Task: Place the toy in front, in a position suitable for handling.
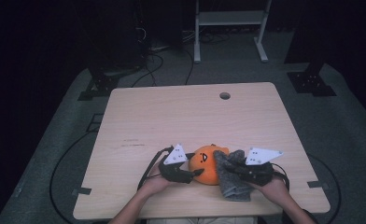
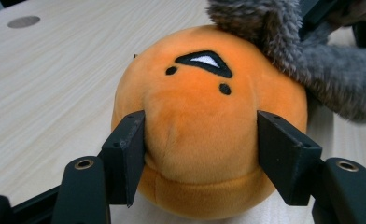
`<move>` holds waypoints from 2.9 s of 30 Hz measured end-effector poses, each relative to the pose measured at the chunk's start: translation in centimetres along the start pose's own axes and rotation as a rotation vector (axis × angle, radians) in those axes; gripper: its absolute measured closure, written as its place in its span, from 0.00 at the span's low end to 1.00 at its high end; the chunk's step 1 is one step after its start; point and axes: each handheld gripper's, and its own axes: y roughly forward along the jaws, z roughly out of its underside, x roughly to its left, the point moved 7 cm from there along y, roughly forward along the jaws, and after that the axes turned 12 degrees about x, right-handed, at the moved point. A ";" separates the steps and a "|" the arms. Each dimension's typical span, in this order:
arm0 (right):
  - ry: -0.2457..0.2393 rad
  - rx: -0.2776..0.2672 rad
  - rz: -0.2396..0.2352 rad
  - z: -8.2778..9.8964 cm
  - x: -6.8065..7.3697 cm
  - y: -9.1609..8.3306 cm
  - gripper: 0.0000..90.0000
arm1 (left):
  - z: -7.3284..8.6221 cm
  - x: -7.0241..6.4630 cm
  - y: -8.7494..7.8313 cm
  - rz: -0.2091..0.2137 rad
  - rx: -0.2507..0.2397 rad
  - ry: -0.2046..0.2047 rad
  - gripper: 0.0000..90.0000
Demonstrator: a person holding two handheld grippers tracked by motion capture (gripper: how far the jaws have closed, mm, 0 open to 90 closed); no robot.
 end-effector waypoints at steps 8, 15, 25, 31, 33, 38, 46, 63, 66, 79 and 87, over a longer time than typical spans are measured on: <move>0.045 0.055 0.058 2.0 -1.5 -1.0 0.90 | 0.6 0.0 -0.1 -0.006 0.013 -0.010 0.40; -0.016 -0.013 0.009 -0.5 0.2 -0.8 0.90 | 1.3 0.1 -0.3 0.001 0.037 -0.025 0.40; 0.034 -0.039 -0.044 -0.3 -0.3 -1.0 0.90 | 1.8 -0.4 -0.7 0.023 0.033 -0.011 0.39; -0.044 0.013 -0.062 0.3 1.1 0.6 0.90 | -0.5 0.9 -0.8 0.022 -0.005 -0.065 0.11; -0.043 0.011 -0.055 0.4 1.2 0.6 0.90 | -0.4 0.7 0.0 0.063 0.029 -0.058 0.13; 0.031 0.033 -0.061 1.7 -0.3 0.4 0.90 | 0.0 0.1 0.2 0.047 0.045 -0.027 0.31; 0.002 0.006 -0.021 0.3 0.0 -0.1 0.90 | 0.8 0.0 -0.1 0.037 0.044 -0.033 0.33; 0.059 0.005 -0.024 0.9 -1.4 -0.2 0.90 | 1.0 -0.7 -0.3 0.015 0.036 0.016 0.34; 0.024 -0.009 -0.027 -0.6 -1.0 0.1 0.90 | 1.1 -0.7 -0.4 0.011 0.038 0.021 0.34; 0.059 -0.018 -0.087 -1.5 -1.4 0.5 0.64 | 1.2 -1.0 -0.4 0.004 0.041 0.044 0.35; 0.119 -0.047 -0.105 -2.5 -2.5 1.7 0.81 | 1.2 -1.0 -0.4 0.006 0.040 0.045 0.36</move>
